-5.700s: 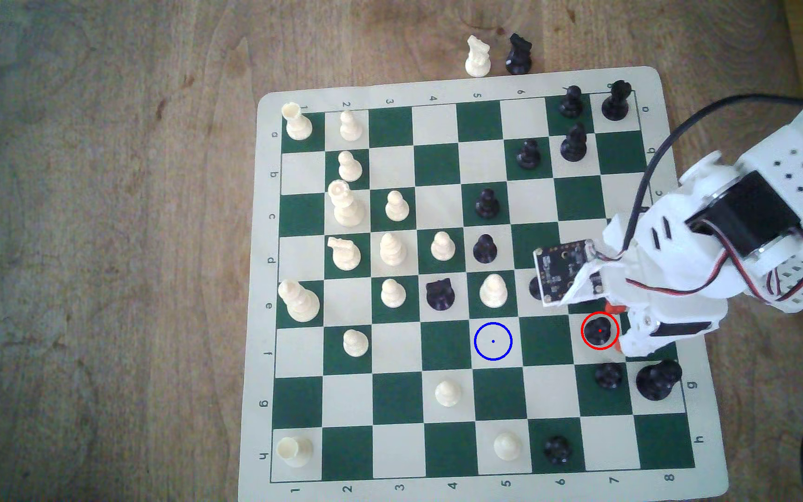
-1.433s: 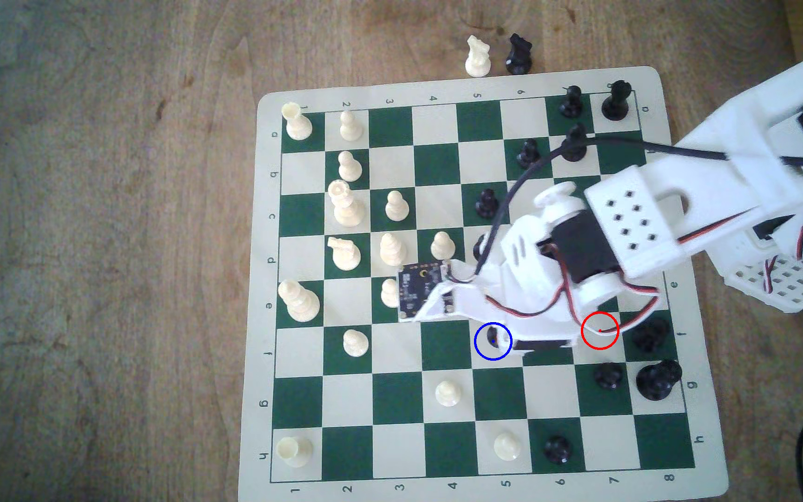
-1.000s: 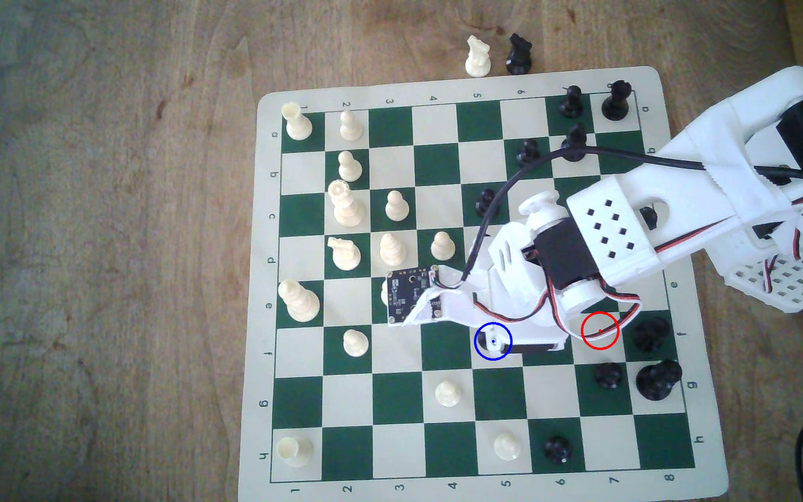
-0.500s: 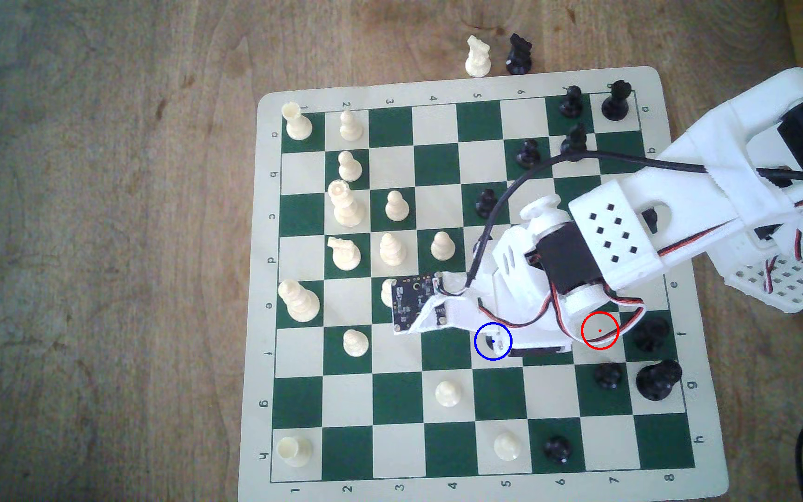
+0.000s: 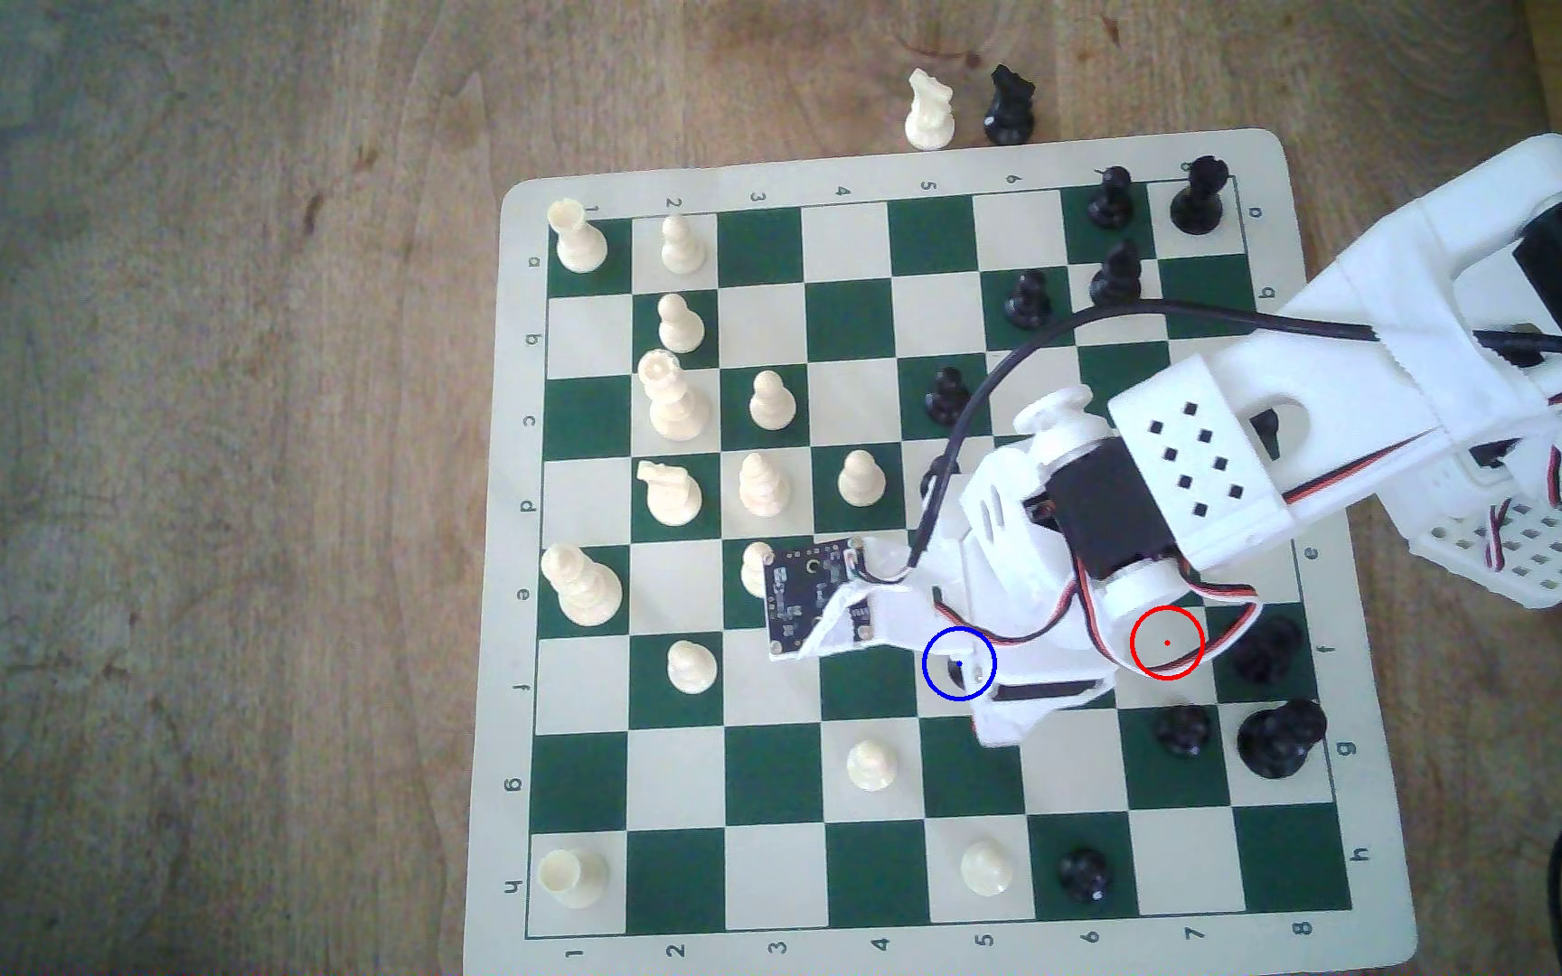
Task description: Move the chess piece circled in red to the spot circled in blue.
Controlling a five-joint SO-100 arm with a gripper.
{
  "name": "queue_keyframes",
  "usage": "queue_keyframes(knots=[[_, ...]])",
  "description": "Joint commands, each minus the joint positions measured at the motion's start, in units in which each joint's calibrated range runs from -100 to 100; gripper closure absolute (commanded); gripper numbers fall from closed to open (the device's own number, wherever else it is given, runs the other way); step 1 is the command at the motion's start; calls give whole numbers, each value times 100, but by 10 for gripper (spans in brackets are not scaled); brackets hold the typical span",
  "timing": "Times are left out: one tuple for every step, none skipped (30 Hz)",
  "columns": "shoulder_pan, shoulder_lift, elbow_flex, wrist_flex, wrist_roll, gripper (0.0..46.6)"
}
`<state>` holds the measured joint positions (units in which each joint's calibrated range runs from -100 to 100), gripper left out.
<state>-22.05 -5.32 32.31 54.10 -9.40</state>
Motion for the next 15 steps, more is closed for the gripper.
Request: queue_keyframes(knots=[[66, -376, -330, 52, -5, 239], [89, -436, -303, 52, 0, 237], [128, -563, -239, 44, 5, 234], [160, -690, -157, 3, 10, 232], [191, -860, -49, -5, 15, 230], [207, -1004, 42, -13, 15, 230], [207, -1149, 142, -30, 10, 228], [214, -1276, 232, -38, 5, 228], [214, -1395, 332, -38, 0, 228], [222, -1709, 622, -161, -20, 226], [230, -1870, 794, -234, -34, 226], [230, -2015, 940, -275, -49, 229], [238, -2133, 1057, -292, -63, 236], [238, -2405, 1338, -324, -68, 249], [254, -2524, 1447, -324, -68, 253]])
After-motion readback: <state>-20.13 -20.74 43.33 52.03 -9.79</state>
